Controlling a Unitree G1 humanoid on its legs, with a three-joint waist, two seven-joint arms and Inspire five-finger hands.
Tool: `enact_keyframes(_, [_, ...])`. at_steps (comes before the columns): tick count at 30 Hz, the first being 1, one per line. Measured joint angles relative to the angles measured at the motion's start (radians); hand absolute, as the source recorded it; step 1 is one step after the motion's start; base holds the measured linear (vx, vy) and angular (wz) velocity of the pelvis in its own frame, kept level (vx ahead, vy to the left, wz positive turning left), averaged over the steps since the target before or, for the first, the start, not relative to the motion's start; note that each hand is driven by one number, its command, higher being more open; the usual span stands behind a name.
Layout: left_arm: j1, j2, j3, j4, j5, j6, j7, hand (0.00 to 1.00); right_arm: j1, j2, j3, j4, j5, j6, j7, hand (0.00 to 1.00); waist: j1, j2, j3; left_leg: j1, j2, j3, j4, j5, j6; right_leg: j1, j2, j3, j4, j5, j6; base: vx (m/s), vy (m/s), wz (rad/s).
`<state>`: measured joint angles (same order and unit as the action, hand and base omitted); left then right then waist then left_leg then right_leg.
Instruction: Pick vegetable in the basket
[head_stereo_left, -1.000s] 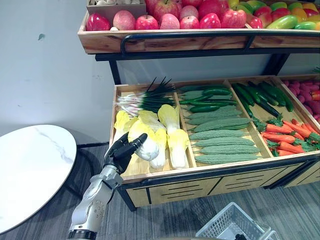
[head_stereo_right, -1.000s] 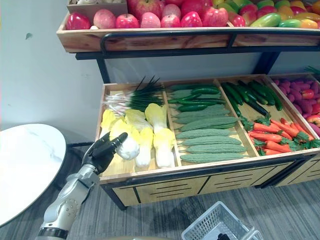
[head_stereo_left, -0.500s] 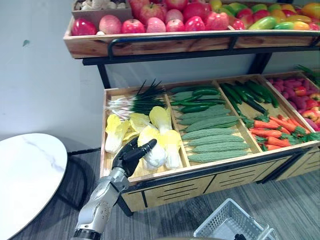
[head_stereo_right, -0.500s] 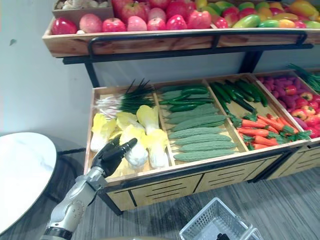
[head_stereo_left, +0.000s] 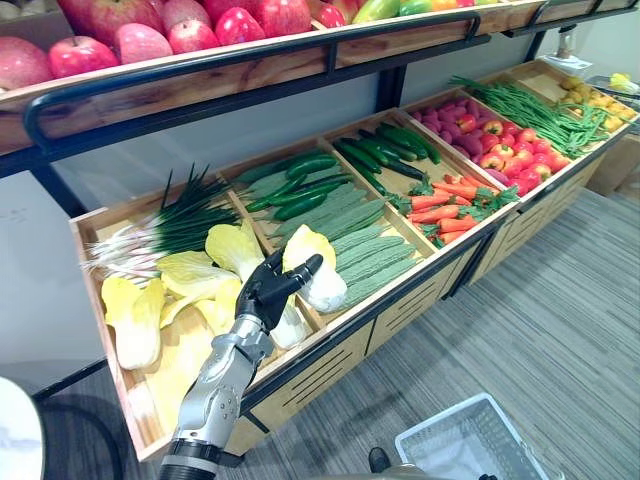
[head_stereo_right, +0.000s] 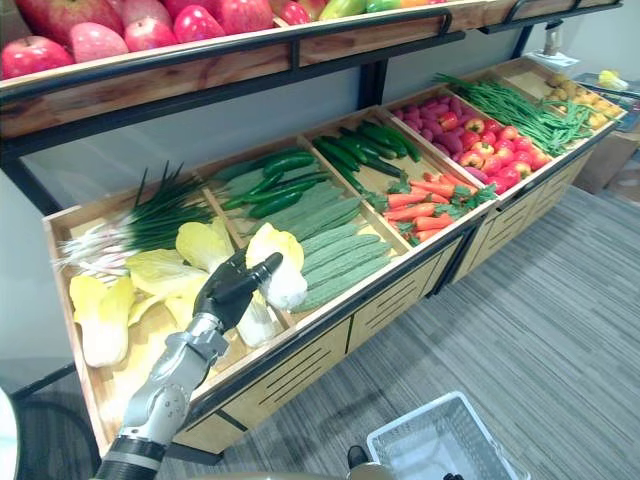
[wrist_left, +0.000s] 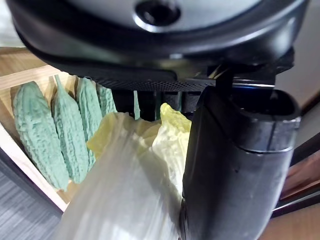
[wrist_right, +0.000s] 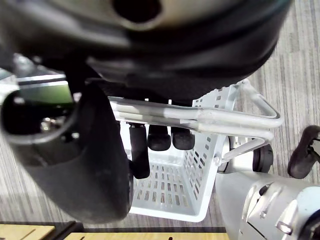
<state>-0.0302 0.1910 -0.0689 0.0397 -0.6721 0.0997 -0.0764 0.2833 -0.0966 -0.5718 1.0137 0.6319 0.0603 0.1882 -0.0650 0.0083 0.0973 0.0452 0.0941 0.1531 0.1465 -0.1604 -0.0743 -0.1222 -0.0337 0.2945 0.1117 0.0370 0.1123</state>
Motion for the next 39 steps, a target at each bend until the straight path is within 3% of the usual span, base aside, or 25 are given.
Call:
enact_keyframes(6, [0.002, 0.04, 0.007, 0.0, 0.023, 0.0, -0.006, 0.0, 0.011, 0.033, -0.016, -0.022, 0.048, -0.024, 0.005, 0.0, 0.001, -0.009, -0.004, 0.058, -0.017, 0.059, -0.037, 0.004, 0.007, 0.023, -0.031, 0.001, -0.037, 0.023, 0.012, 0.01, 0.08, -0.25])
enact_keyframes(12, [0.008, 0.066, 0.06, -0.027, 0.118, 0.0, -0.048, 0.0, 0.016, -0.008, 0.007, -0.226, 0.037, -0.018, 0.0, 0.0, 0.018, -0.008, -0.012, 0.041, -0.011, 0.08, -0.053, 0.006, 0.005, 0.04, -0.061, -0.112, -0.158, 0.094, -0.011, -0.02, 0.019, -0.12])
enact_keyframes(16, [0.008, 0.071, 0.06, -0.108, 0.166, 0.0, -0.086, 0.0, -0.017, -0.165, -0.005, -0.454, 0.031, 0.039, 0.003, 0.0, 0.015, -0.012, -0.011, 0.056, -0.006, 0.08, -0.057, 0.006, -0.002, 0.069, -0.057, -0.123, -0.201, 0.126, 0.005, 0.06, 0.002, 0.0])
enact_keyframes(18, [0.006, 0.087, 0.06, -0.148, 0.171, 0.0, -0.108, 0.0, -0.084, -0.272, -0.028, -0.548, 0.006, 0.07, 0.04, 0.0, 0.009, -0.028, -0.014, 0.058, -0.003, 0.082, -0.057, 0.005, -0.004, 0.069, -0.05, -0.124, -0.202, 0.126, 0.004, 0.02, -0.01, -0.03])
enact_keyframes(24, [0.004, 0.121, 0.057, -0.156, 0.175, 0.0, -0.13, 0.0, -0.259, -0.476, 0.002, -0.609, -0.006, 0.126, 0.133, 0.0, 0.006, -0.059, -0.018, 0.059, 0.009, 0.085, -0.056, 0.005, -0.007, 0.064, -0.038, -0.123, -0.203, 0.13, -0.001, 0.0, -0.015, -0.04])
enact_keyframes(30, [-0.037, 0.148, 0.045, -0.156, 0.203, 0.0, -0.133, 0.0, -0.353, -0.562, 0.114, -0.63, -0.048, 0.169, 0.208, 0.0, 0.002, -0.059, -0.018, 0.058, 0.006, 0.084, -0.056, 0.006, -0.007, 0.064, -0.041, -0.13, -0.202, 0.137, 0.0, 0.0, 0.0, 0.0])
enact_keyframes(33, [-0.054, 0.161, 0.042, -0.156, 0.212, 0.0, -0.133, 0.0, -0.378, -0.586, 0.145, -0.63, -0.048, 0.177, 0.214, 0.0, 0.001, -0.059, -0.018, 0.058, 0.005, 0.084, -0.056, 0.007, -0.006, 0.063, -0.046, -0.13, -0.203, 0.139, 0.002, 0.0, 0.0, 0.0])
enact_keyframes(39, [-0.091, 0.203, 0.037, -0.156, 0.212, -0.008, -0.106, 0.0, -0.509, -0.734, 0.263, -0.626, -0.046, 0.245, 0.207, 0.0, -0.005, -0.059, -0.019, 0.058, 0.0, 0.086, -0.056, 0.01, -0.003, 0.061, -0.051, -0.131, -0.207, 0.141, 0.003, 0.0, 0.003, -0.01])
